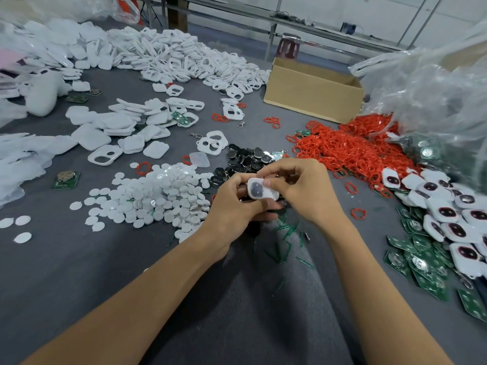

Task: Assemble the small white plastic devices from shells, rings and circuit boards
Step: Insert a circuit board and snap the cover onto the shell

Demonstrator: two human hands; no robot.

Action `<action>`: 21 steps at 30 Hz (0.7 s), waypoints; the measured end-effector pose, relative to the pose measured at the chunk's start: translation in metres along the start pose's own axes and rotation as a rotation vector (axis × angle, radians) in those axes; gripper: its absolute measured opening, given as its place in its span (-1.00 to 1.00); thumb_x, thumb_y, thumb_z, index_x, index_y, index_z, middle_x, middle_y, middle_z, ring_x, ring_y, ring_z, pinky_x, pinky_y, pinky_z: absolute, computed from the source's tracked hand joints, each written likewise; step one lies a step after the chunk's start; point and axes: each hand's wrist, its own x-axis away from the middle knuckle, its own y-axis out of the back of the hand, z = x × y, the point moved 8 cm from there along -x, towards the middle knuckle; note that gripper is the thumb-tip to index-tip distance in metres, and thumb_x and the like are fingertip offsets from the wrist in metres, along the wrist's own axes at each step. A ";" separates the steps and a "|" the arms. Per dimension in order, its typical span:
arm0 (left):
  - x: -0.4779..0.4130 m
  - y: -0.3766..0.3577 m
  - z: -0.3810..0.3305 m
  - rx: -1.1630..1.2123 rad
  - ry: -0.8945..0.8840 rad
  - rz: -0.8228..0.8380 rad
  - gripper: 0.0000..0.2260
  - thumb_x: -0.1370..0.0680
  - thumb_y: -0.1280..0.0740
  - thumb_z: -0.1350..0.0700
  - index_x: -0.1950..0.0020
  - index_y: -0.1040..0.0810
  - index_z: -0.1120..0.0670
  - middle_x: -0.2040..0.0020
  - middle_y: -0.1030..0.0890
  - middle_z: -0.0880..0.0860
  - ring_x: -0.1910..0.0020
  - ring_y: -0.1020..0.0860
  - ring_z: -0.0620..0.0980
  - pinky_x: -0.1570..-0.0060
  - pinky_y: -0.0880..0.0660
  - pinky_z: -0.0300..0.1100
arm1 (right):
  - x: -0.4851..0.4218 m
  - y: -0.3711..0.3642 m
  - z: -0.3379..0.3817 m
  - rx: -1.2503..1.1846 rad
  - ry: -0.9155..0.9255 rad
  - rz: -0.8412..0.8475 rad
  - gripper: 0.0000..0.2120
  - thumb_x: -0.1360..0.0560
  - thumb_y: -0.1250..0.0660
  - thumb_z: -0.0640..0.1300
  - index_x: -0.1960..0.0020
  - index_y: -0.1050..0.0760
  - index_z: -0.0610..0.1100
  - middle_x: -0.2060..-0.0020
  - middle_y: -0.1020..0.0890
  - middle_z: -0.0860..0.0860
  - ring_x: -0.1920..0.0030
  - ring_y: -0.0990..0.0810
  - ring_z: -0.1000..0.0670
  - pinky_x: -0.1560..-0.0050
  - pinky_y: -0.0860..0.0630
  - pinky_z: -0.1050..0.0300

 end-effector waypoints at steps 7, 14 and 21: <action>-0.004 0.005 0.002 0.031 -0.020 -0.024 -0.69 -0.43 -0.41 0.46 -0.10 -0.48 0.23 0.25 -0.69 0.01 0.29 -0.68 -0.02 0.25 -0.65 -0.16 | 0.002 -0.003 0.011 0.317 0.119 0.030 -0.78 -0.42 -0.39 -0.21 0.03 -0.68 0.05 0.18 -0.71 0.04 0.17 -0.61 0.06 0.14 -0.52 0.11; -0.004 0.015 0.000 0.112 -0.007 -0.116 -0.67 -0.39 -0.46 0.40 -0.10 -0.50 0.23 0.04 -0.66 0.19 0.21 -0.68 0.05 0.19 -0.64 -0.16 | 0.008 -0.014 0.014 0.389 0.157 0.113 -0.55 -0.46 -0.17 -0.23 -0.23 -0.57 0.12 0.03 -0.67 -0.02 0.00 -0.59 -0.09 0.07 -0.53 -0.05; -0.002 0.017 -0.002 0.158 0.002 -0.147 -0.57 -0.39 -0.47 0.38 -0.22 -0.47 0.33 -0.06 -0.65 0.28 0.18 -0.69 0.03 0.17 -0.63 -0.18 | 0.008 -0.022 0.013 0.448 0.181 0.222 -0.32 -0.30 -0.08 -0.35 -0.33 -0.48 0.08 -0.21 -0.60 0.00 -0.24 -0.52 -0.09 -0.06 -0.52 -0.07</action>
